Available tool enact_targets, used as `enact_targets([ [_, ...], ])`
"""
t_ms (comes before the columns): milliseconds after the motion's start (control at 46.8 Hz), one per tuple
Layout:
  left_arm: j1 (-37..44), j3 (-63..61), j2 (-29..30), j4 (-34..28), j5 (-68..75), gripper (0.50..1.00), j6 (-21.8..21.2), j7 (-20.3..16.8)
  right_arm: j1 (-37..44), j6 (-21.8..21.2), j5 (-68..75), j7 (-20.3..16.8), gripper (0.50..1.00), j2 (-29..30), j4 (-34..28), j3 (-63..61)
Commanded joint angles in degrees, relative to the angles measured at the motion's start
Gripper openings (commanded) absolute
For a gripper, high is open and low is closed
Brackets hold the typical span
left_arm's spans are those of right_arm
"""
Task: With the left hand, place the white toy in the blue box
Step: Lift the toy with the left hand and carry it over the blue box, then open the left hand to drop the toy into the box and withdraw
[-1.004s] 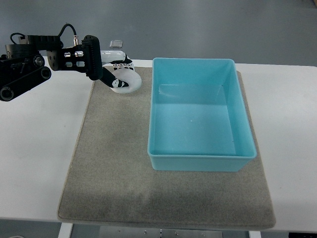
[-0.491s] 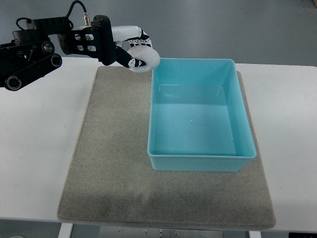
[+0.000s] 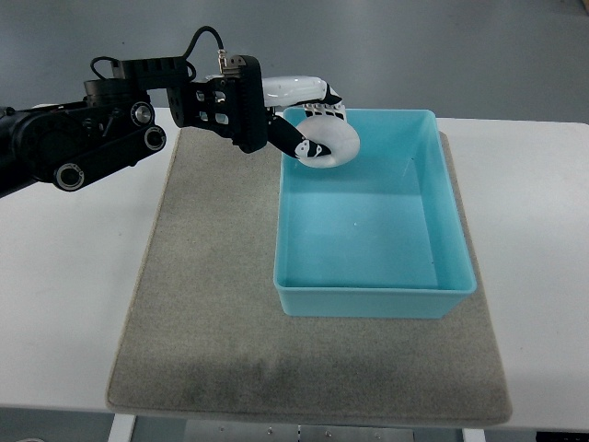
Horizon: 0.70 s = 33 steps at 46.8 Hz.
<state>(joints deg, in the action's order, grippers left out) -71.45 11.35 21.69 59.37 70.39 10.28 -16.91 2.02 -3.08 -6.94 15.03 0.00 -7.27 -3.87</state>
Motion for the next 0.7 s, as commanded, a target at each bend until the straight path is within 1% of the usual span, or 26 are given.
enact_targets([
  [0,0.3,0.0,-0.4,-0.1,0.0,0.512,-0.1,0.0,0.0,0.0,0.0,0.0,0.936,0.0,0.0,0.0],
  [64,0.8,0.0,-0.9,-0.1,0.0,0.512,-0.1,0.0,0.0,0.0,0.0,0.0,0.936,0.0,0.0,0.0],
  [150,1.1,0.0,-1.6,-0.1,0.0,0.542,-0.1,0.0,0.0,0.0,0.0,0.0,0.936,0.0,0.0,0.0],
  [299,1.3,0.0,-2.0,0.0,0.0,0.548,-0.1,0.0,0.0,0.0,0.0,0.0,0.936,0.0,0.0,0.0],
  [342,1.6,0.0,-2.2,0.0,0.0,0.559,-0.1,0.0,0.0,0.0,0.0,0.0,0.936,0.0,0.1,0.0],
  [363,1.8,0.0,-2.3,0.0,0.0,0.582,-0.1,-0.1,0.0,0.0,0.0,0.0,0.936,0.0,0.0,0.0],
  [427,1.9,0.0,-2.6,0.0,-0.1,0.681,-0.1,-0.1,0.0,0.0,0.0,0.0,0.936,0.0,0.0,0.0],
  [449,2.0,0.0,-2.6,0.0,-0.1,0.707,-0.1,-0.1,0.0,0.0,0.0,0.0,0.936,0.0,0.0,0.0],
  [470,2.1,0.0,-2.6,0.0,-0.1,0.726,-0.1,-0.1,0.0,0.0,0.0,0.0,0.936,0.0,0.1,0.0],
  [513,2.4,0.0,-2.7,0.0,-0.1,0.739,-0.1,-0.1,0.0,0.0,0.0,0.0,0.936,0.0,0.0,0.0],
  [534,2.5,0.0,-2.7,0.0,-0.1,0.756,0.0,-0.1,0.0,0.0,0.0,0.0,0.936,0.0,0.0,0.0],
  [577,2.7,0.0,-2.7,0.1,-0.2,0.839,-0.1,-0.2,0.0,0.0,0.0,0.0,0.936,0.0,0.1,0.0],
  [598,2.7,0.0,-2.9,0.1,-0.2,0.868,-0.1,-0.2,0.0,0.0,0.0,0.0,0.936,0.0,0.0,0.0],
  [619,2.8,0.0,-3.0,0.1,-0.2,0.878,-0.1,-0.3,0.0,0.0,0.0,0.0,0.936,0.0,0.0,0.0],
  [683,2.9,0.0,-3.1,0.0,-0.2,0.881,-0.1,-0.3,0.0,0.0,0.0,0.0,0.936,0.0,0.0,0.0],
])
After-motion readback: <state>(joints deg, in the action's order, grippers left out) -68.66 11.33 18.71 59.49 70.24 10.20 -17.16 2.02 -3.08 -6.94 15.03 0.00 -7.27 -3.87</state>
